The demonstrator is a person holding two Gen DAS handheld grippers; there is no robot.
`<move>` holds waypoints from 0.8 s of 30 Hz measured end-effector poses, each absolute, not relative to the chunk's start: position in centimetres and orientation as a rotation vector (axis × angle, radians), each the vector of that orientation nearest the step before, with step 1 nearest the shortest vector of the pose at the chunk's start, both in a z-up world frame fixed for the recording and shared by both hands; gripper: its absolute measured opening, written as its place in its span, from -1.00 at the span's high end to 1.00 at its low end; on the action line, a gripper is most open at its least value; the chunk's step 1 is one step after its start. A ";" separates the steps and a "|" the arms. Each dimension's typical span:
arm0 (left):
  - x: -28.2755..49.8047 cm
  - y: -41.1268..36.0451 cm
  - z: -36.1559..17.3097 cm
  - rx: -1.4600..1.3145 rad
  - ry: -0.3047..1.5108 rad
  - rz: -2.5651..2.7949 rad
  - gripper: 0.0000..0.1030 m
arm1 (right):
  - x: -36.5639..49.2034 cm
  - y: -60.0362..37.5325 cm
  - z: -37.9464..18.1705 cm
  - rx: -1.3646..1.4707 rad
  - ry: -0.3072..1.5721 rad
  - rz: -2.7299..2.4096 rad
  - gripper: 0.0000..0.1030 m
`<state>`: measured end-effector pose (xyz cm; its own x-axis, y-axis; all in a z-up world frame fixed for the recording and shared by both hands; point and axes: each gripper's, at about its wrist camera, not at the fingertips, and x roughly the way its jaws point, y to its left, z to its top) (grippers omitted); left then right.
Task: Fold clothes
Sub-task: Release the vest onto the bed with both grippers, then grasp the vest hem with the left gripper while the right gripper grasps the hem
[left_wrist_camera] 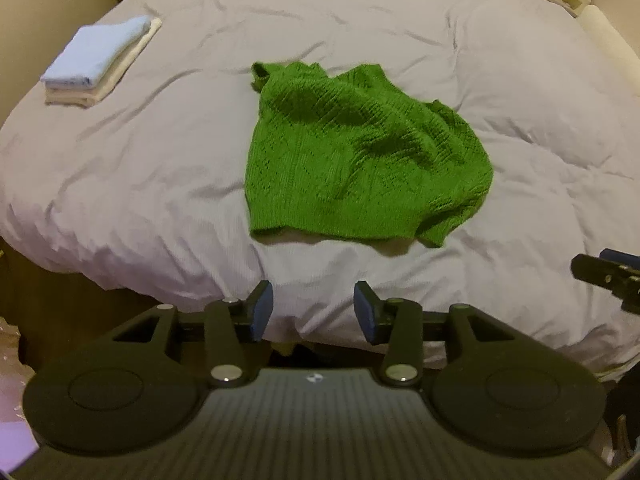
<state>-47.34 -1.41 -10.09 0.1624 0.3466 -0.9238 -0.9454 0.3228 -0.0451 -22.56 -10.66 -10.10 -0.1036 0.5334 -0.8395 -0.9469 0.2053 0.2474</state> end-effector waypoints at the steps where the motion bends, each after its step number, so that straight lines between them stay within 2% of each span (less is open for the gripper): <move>1: -47.7 -1.2 -10.4 -0.771 0.990 1.058 0.23 | -22.4 -10.7 -10.4 -0.520 1.046 1.343 -0.39; 10: -50.0 3.6 -15.1 -0.887 0.949 1.025 0.21 | -21.5 -7.3 -16.2 -0.410 1.199 1.330 -0.36; 11: -50.3 4.3 -15.6 -0.901 0.946 1.025 0.21 | -21.4 -6.6 -17.2 -0.384 1.232 1.322 -0.32; 12: -50.6 5.1 -16.4 -0.920 0.943 1.022 0.21 | -21.4 -6.1 -18.3 -0.353 1.270 1.314 -0.17; 14: -51.2 6.5 -17.7 -0.956 0.941 1.019 0.22 | -21.3 -4.9 -20.1 -0.309 1.339 1.287 -0.05; 24: -52.3 13.7 -25.4 -1.116 0.952 1.001 0.16 | -19.2 -2.4 -28.4 -0.030 1.558 1.032 -0.06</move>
